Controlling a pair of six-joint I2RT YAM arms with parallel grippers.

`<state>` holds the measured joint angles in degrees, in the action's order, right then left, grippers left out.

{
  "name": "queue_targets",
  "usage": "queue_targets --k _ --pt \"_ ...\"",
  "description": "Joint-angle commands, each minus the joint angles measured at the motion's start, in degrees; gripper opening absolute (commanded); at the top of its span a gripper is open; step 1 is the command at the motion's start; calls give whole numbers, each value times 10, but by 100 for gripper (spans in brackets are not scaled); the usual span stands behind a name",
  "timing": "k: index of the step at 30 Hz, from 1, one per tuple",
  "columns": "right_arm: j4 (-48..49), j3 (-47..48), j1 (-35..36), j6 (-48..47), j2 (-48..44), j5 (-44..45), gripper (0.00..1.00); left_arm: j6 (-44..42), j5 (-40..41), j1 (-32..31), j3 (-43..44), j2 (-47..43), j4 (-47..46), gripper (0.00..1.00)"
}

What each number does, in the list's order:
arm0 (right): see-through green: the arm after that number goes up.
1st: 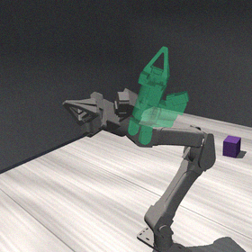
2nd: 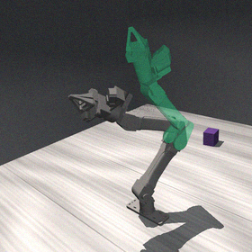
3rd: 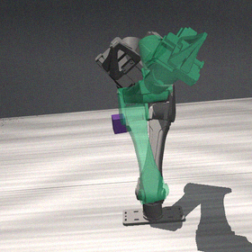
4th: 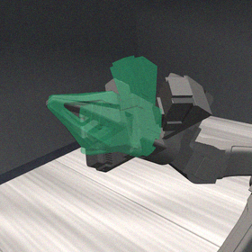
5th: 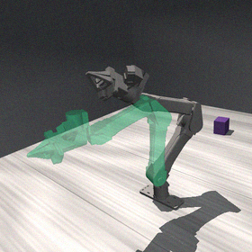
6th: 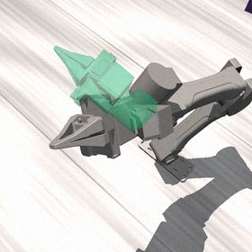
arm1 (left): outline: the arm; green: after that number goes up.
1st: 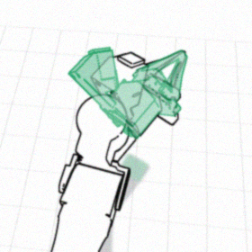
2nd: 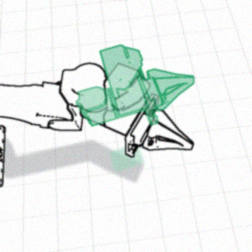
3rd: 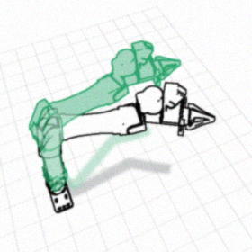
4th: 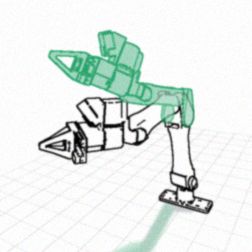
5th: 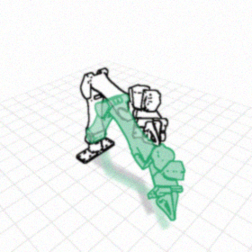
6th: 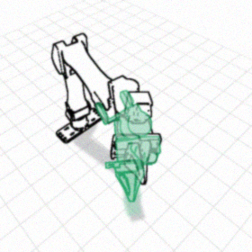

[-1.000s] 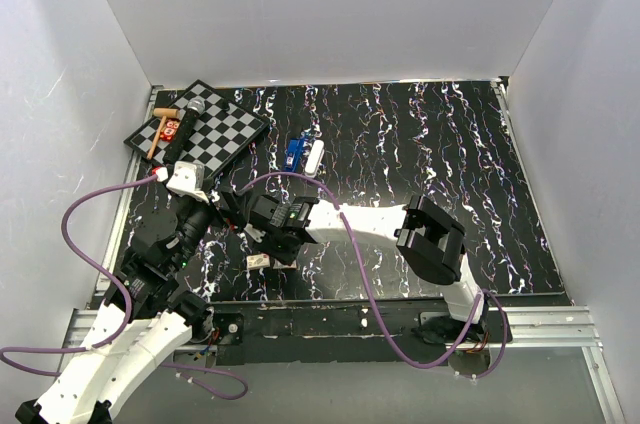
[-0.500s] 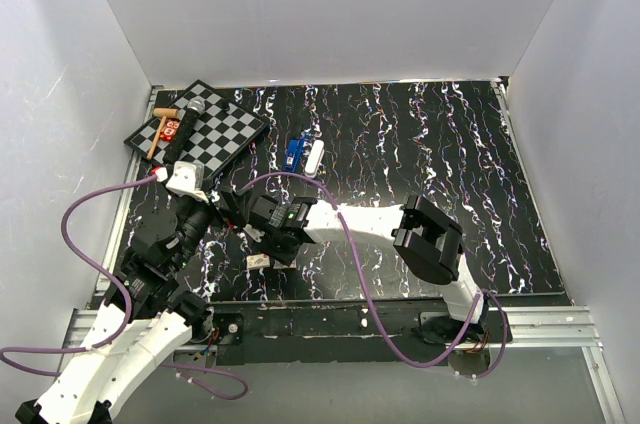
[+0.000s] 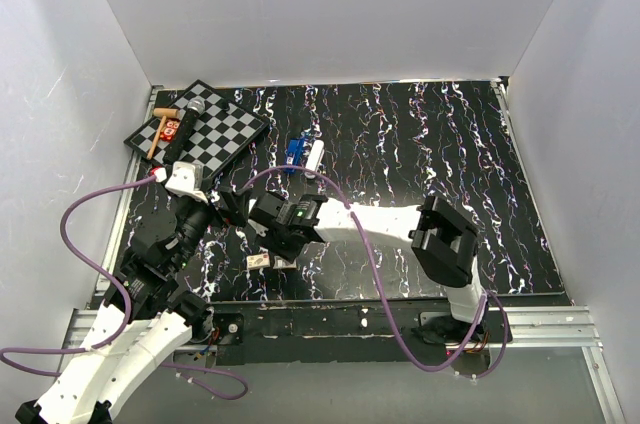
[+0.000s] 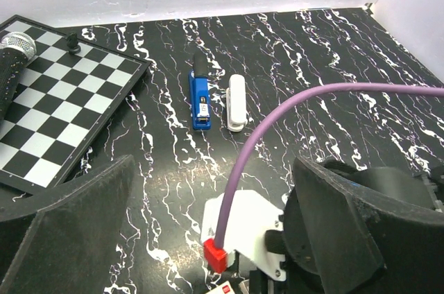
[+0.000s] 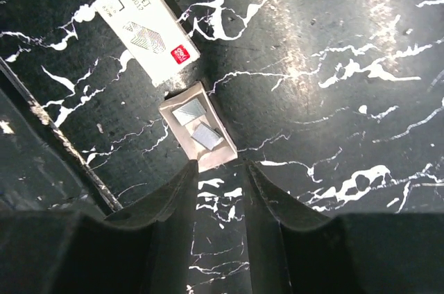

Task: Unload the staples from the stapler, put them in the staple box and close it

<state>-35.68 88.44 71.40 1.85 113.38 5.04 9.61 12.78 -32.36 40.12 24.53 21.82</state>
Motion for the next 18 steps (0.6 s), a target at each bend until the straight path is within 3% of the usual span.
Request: queue_targets --k 1,11,18 --pt "0 -10 2 42 -45 28 40 6 33 3 -2 5 3 98" --pt "-33 -49 -7 126 -76 87 40 132 127 2 34 64 117 97" --pt "-39 -88 -26 188 -121 87 41 228 117 4 43 108 204 86"
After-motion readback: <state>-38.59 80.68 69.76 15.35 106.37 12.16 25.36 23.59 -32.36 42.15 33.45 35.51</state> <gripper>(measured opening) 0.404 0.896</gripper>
